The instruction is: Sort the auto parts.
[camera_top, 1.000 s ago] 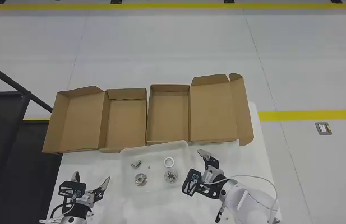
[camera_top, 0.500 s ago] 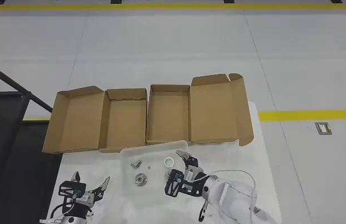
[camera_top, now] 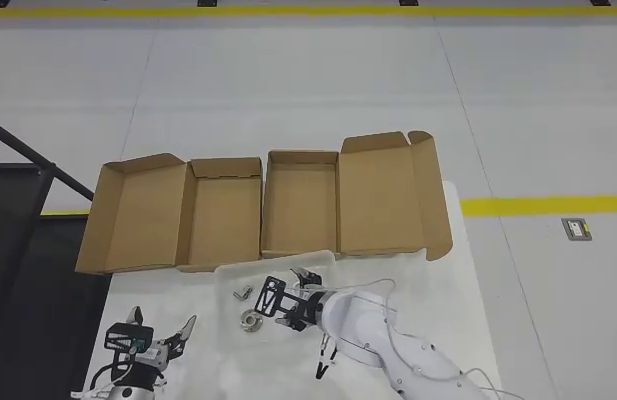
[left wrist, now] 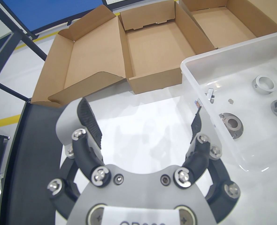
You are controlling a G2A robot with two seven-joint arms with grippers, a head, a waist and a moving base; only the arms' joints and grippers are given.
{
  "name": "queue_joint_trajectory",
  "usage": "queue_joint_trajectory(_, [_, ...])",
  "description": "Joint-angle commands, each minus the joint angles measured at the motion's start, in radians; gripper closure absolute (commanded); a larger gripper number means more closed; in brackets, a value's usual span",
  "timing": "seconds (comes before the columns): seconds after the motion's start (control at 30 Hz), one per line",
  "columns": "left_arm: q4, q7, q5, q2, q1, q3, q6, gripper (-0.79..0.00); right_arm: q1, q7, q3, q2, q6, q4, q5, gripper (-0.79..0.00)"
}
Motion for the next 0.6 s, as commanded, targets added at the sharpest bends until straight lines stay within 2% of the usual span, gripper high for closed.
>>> queue_joint_trajectory(0.0, [0.0,0.0,0.0,0.0,0.0,0.0,0.0,-0.785,0.0,0.001,0.0,0.0,0.0,0.0,0.0,-0.785])
queue_joint_trajectory(0.1, [0.0,0.0,0.0,0.0,0.0,0.0,0.0,-0.785,-0.001,0.02,-0.023,-0.006,-0.004,0.022,-0.019,-0.785])
queue_joint_trajectory(0.2, [0.0,0.0,0.0,0.0,0.0,0.0,0.0,-0.785,0.028,0.118,-0.061,-0.03,0.06,0.063,-0.019,-0.785])
queue_joint_trajectory(0.4, [0.0,0.0,0.0,0.0,0.0,0.0,0.0,-0.785,0.091,0.22,-0.111,-0.079,0.1,0.158,0.058,-0.785])
queue_joint_trajectory(0.57, [0.0,0.0,0.0,0.0,0.0,0.0,0.0,-0.785,0.123,0.256,-0.121,-0.108,0.132,0.223,0.105,-0.785])
